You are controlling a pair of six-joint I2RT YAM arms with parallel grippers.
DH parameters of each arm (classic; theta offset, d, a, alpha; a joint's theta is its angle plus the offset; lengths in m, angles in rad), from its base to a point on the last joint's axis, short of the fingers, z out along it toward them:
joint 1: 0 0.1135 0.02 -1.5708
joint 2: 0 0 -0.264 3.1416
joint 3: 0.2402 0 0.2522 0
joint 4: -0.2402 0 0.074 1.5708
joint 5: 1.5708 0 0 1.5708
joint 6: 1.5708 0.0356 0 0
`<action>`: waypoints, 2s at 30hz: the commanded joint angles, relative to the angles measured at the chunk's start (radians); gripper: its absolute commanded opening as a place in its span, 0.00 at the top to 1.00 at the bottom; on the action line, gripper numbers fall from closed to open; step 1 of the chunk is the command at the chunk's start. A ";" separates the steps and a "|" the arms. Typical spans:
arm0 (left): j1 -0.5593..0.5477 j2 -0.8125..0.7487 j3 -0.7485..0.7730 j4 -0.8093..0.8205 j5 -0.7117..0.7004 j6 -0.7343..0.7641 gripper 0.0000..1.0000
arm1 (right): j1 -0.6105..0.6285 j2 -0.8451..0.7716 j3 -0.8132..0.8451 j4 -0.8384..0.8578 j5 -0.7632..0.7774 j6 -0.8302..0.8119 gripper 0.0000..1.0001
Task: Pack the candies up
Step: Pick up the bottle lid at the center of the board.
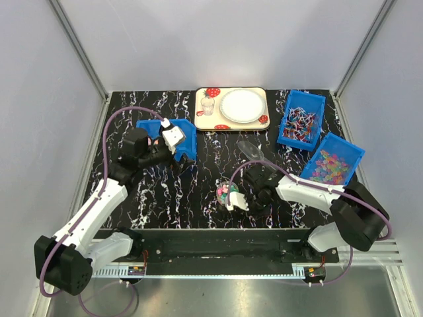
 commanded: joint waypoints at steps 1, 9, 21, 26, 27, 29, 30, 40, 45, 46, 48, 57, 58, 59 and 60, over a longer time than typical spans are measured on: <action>0.007 -0.034 -0.024 0.063 0.059 0.006 0.01 | 0.011 0.016 0.065 -0.066 -0.001 0.024 1.00; 0.007 -0.068 -0.122 0.152 0.214 0.098 0.01 | -0.040 -0.111 0.327 -0.377 -0.202 -0.012 1.00; -0.055 -0.022 -0.188 0.188 0.506 0.466 0.02 | -0.118 0.198 0.813 -0.888 -0.644 -0.277 1.00; -0.084 0.038 -0.100 0.085 0.625 0.522 0.06 | -0.131 0.304 0.906 -0.951 -0.699 -0.310 1.00; -0.093 0.053 -0.087 0.065 0.631 0.534 0.07 | -0.131 0.322 0.924 -0.950 -0.710 -0.308 1.00; -0.124 0.063 -0.053 -0.039 0.624 0.624 0.09 | -0.132 0.332 0.938 -0.951 -0.725 -0.307 1.00; -0.134 0.070 -0.044 -0.071 0.619 0.652 0.13 | -0.132 0.336 0.946 -0.951 -0.730 -0.311 1.00; -0.203 0.072 -0.064 -0.107 0.552 0.703 0.43 | -0.137 0.361 0.954 -0.955 -0.787 -0.310 1.00; -0.216 0.080 -0.050 -0.107 0.527 0.687 0.61 | -0.138 0.359 0.940 -0.955 -0.796 -0.318 1.00; -0.220 0.081 -0.044 -0.105 0.519 0.677 0.65 | -0.137 0.359 0.940 -0.953 -0.798 -0.318 1.00; -0.225 0.086 -0.040 -0.098 0.513 0.669 0.68 | -0.138 0.353 0.937 -0.955 -0.799 -0.319 1.00; -0.242 0.095 -0.032 -0.061 0.489 0.588 0.75 | -0.138 0.336 0.921 -0.953 -0.791 -0.324 1.00; -0.242 0.095 -0.032 -0.055 0.484 0.577 0.75 | -0.138 0.335 0.921 -0.953 -0.791 -0.324 1.00; -0.242 0.098 -0.030 -0.050 0.481 0.569 0.75 | -0.137 0.332 0.921 -0.951 -0.785 -0.325 1.00; -0.242 0.097 -0.029 -0.044 0.481 0.563 0.76 | -0.138 0.330 0.920 -0.953 -0.784 -0.327 1.00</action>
